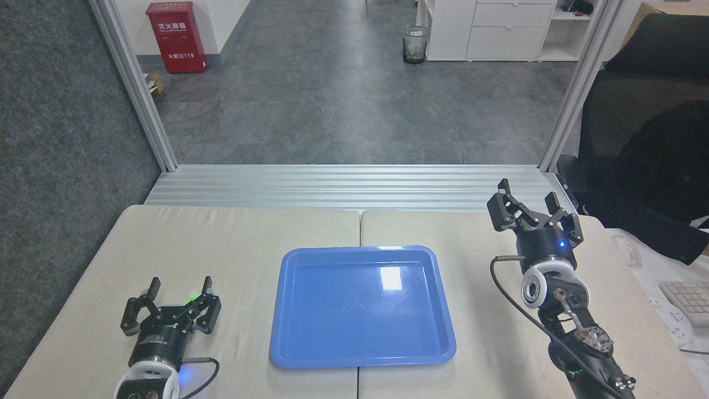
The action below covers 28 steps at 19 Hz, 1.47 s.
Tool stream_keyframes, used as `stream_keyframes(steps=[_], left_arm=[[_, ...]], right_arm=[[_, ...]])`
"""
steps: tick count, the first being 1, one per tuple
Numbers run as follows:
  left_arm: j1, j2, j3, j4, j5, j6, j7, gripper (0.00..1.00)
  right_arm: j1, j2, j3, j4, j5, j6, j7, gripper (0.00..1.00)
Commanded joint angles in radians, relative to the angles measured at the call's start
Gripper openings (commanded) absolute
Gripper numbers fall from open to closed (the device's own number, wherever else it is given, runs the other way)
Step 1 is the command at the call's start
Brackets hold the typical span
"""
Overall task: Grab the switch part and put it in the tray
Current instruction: 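Lower the left gripper onto the switch part and close on it, then lift the switch part and carry it over the blue tray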
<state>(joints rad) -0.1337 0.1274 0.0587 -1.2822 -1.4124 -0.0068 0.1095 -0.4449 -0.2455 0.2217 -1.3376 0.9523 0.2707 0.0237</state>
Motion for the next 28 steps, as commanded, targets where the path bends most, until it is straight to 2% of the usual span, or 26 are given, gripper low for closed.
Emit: stream_keyframes(steps=[1, 4, 5, 7, 9, 11, 14, 15, 16, 17, 18, 21, 25, 27, 28], left_arm=[[0.065, -0.057, -0.072, 0.063, -0.042, 0.037, 0.013, 0.99], [0.054, -0.063, -0.082, 0.131, -0.040, 0.039, 0.015, 0.96], [0.040, -0.055, -0.082, 0.171, -0.040, 0.039, 0.015, 0.89], [0.026, -0.045, -0.082, 0.219, -0.043, 0.039, 0.015, 0.85], [0.037, -0.043, -0.083, 0.222, -0.048, 0.039, 0.015, 0.85], [0.034, -0.042, -0.082, 0.253, -0.049, 0.045, 0.007, 0.77], [0.008, -0.016, -0.076, 0.261, -0.030, 0.065, -0.005, 0.73], [0.003, -0.012, -0.073, 0.259, -0.019, 0.064, -0.005, 0.60], [0.003, -0.006, -0.068, 0.254, -0.010, 0.059, -0.004, 0.38], [0.002, 0.000, -0.063, 0.250, -0.002, 0.065, -0.005, 0.04], [0.002, 0.001, -0.063, 0.238, -0.002, 0.071, -0.005, 0.00], [0.003, 0.000, -0.011, 0.147, 0.012, 0.073, -0.008, 0.00], [0.002, 0.001, 0.041, -0.073, 0.117, 0.071, -0.103, 0.00], [0.012, -0.020, 0.044, -0.260, 0.147, 0.074, -0.145, 0.00], [0.029, -0.058, 0.029, -0.361, 0.147, 0.074, -0.160, 0.00]], right_arm=[[0.000, 0.000, 0.001, 0.000, 0.000, 0.001, 0.001, 1.00], [0.000, 0.000, -0.001, 0.000, 0.000, 0.001, 0.001, 1.00], [0.000, 0.000, -0.001, 0.000, 0.000, 0.001, 0.001, 1.00], [0.000, 0.000, -0.001, 0.000, 0.000, 0.001, 0.001, 1.00], [0.000, 0.000, 0.001, 0.000, 0.000, 0.001, 0.001, 1.00], [0.000, 0.000, -0.001, 0.000, 0.000, 0.001, 0.001, 1.00], [0.000, 0.000, -0.001, 0.000, 0.000, 0.001, 0.001, 1.00], [0.000, 0.000, -0.001, 0.000, 0.000, 0.001, 0.001, 1.00], [0.000, 0.000, -0.001, 0.000, 0.000, 0.001, 0.001, 1.00], [0.000, 0.000, -0.001, 0.000, 0.000, 0.001, 0.001, 1.00], [0.000, 0.000, -0.001, 0.000, 0.000, 0.001, 0.001, 1.00], [0.000, 0.000, -0.001, 0.000, 0.000, 0.001, 0.001, 1.00], [0.000, 0.000, 0.001, 0.000, 0.000, 0.001, 0.001, 1.00], [0.000, 0.000, 0.001, 0.000, 0.000, 0.001, 0.001, 1.00], [0.000, 0.000, -0.001, 0.000, 0.000, 0.001, 0.001, 1.00]])
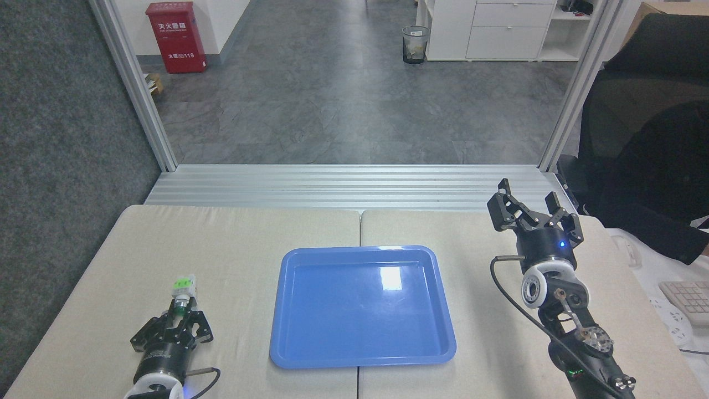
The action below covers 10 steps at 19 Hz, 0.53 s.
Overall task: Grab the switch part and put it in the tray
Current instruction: 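Lift the switch part and carry it over the blue tray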
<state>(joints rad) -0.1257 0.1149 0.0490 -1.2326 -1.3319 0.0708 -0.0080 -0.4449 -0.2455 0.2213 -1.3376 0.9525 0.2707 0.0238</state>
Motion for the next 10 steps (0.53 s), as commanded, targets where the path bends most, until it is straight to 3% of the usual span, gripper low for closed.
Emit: stream_keyframes(steps=[1, 3, 6, 10], left_arm=[[0.044, -0.107, 0.031, -0.463, 0.062, -0.006, -0.053, 0.00], [0.080, -0.220, -0.044, -0.490, 0.050, -0.023, -0.058, 0.00], [0.112, -0.215, -0.361, -0.446, -0.015, 0.096, -0.037, 0.00], [0.022, -0.228, -0.705, -0.296, -0.023, 0.329, -0.037, 0.00]], right_arm=[[0.000, 0.000, 0.000, 0.000, 0.000, 0.001, 0.001, 1.00], [0.000, 0.000, 0.001, 0.000, 0.000, 0.001, 0.001, 1.00], [0.000, 0.000, 0.000, 0.000, 0.000, 0.001, 0.001, 1.00], [0.000, 0.000, 0.001, 0.000, 0.000, 0.001, 0.001, 1.00]])
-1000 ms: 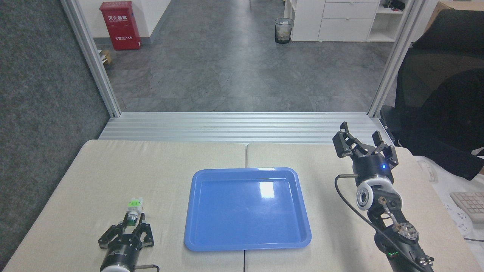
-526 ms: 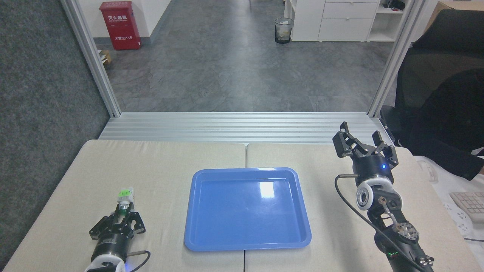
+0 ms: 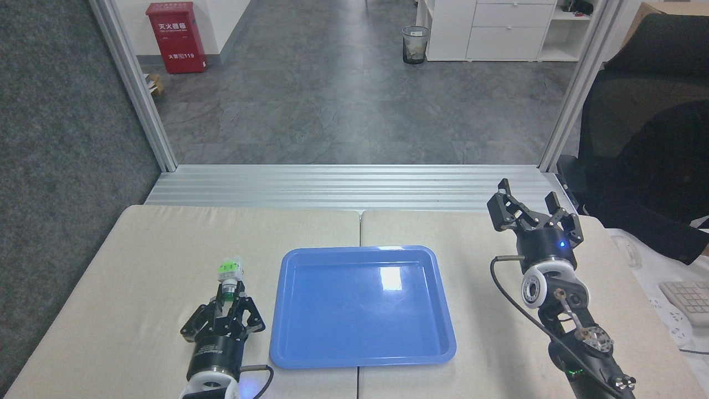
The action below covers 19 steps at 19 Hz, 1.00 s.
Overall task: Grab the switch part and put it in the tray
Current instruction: 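Lift the switch part and carry it over the blue tray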
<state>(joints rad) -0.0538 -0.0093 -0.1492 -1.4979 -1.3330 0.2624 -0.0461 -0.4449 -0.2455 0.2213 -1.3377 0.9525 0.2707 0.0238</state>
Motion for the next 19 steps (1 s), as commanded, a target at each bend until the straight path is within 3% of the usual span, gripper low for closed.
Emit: stream_keyframes(steps=[1, 6, 12, 13, 14, 15, 19], left_arm=[[-0.067, -0.106, -0.545, 0.011, -0.022, 0.158, -0.001, 0.00], [-0.092, -0.109, -0.581, 0.241, -0.023, 0.161, 0.003, 0.00], [-0.098, -0.109, -0.579, 0.321, -0.023, 0.178, -0.012, 0.02], [-0.107, -0.110, -0.575, 0.321, -0.023, 0.193, -0.014, 0.14], [-0.119, -0.110, -0.573, 0.320, -0.023, 0.227, -0.018, 0.36], [-0.145, -0.110, -0.570, 0.314, -0.020, 0.277, -0.020, 0.99], [-0.218, -0.110, -0.547, 0.260, 0.003, 0.302, -0.024, 1.00]], right_arm=[[0.000, 0.000, 0.001, 0.000, 0.000, 0.001, 0.001, 1.00], [0.000, 0.000, 0.000, 0.000, 0.000, 0.001, 0.001, 1.00], [0.000, 0.000, 0.000, 0.000, 0.000, 0.001, 0.001, 1.00], [0.000, 0.000, 0.001, 0.000, 0.000, 0.001, 0.001, 1.00], [0.000, 0.000, 0.001, 0.000, 0.000, 0.001, 0.001, 1.00], [0.000, 0.000, 0.001, 0.000, 0.000, 0.001, 0.001, 1.00], [0.000, 0.000, 0.000, 0.000, 0.000, 0.001, 0.001, 1.00]])
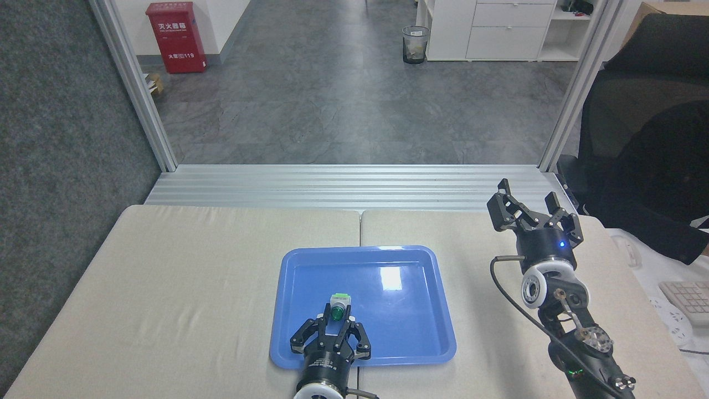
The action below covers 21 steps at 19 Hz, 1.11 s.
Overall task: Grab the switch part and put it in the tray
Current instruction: 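Release the switch part in the tray and withdraw the left gripper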
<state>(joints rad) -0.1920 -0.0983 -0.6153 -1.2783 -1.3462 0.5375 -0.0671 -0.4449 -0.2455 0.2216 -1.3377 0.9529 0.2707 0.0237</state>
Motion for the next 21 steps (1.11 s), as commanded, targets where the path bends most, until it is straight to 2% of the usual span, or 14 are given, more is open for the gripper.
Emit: stream_keyframes(steps=[1, 3, 5, 6, 7, 8, 10, 12, 13, 16, 21], left_arm=[[-0.090, -0.021, -0.077, -0.008, 0.018, 0.027, -0.007, 1.00], [-0.179, -0.011, -0.035, -0.114, 0.019, 0.025, -0.074, 1.00], [-0.294, 0.005, 0.067, -0.135, 0.021, 0.018, -0.158, 1.00], [-0.329, 0.031, 0.125, -0.128, 0.025, -0.002, -0.164, 1.00], [-0.346, 0.076, 0.181, -0.119, 0.036, -0.060, -0.163, 1.00], [-0.345, 0.127, 0.257, -0.104, 0.068, -0.167, -0.158, 1.00], [-0.327, 0.179, 0.426, -0.055, 0.166, -0.351, -0.123, 1.00], [-0.311, 0.236, 0.590, 0.037, 0.235, -0.565, -0.021, 1.00], [-0.310, 0.267, 0.645, 0.093, 0.236, -0.637, 0.042, 1.00], [-0.287, 0.316, 0.701, 0.132, 0.246, -0.673, 0.069, 1.00], [-0.279, 0.327, 0.727, 0.125, 0.254, -0.682, 0.069, 1.00]], right_arm=[[0.000, 0.000, 0.001, 0.000, 0.000, 0.001, 0.001, 1.00], [0.000, 0.000, 0.001, 0.000, 0.000, 0.001, 0.001, 1.00], [0.000, 0.000, -0.001, 0.000, 0.000, 0.001, 0.001, 1.00], [0.000, 0.000, -0.001, 0.000, 0.000, 0.001, 0.001, 1.00], [0.000, 0.000, -0.001, 0.000, 0.000, 0.001, 0.001, 1.00], [0.000, 0.000, -0.001, 0.000, 0.000, 0.001, 0.001, 1.00], [0.000, 0.000, -0.001, 0.000, 0.000, 0.001, 0.001, 1.00], [0.000, 0.000, -0.001, 0.000, 0.000, 0.001, 0.001, 1.00], [0.000, 0.000, 0.001, 0.000, 0.000, 0.001, 0.001, 1.00], [0.000, 0.000, 0.001, 0.000, 0.000, 0.001, 0.001, 1.00], [0.000, 0.000, 0.001, 0.000, 0.000, 0.001, 0.001, 1.00]])
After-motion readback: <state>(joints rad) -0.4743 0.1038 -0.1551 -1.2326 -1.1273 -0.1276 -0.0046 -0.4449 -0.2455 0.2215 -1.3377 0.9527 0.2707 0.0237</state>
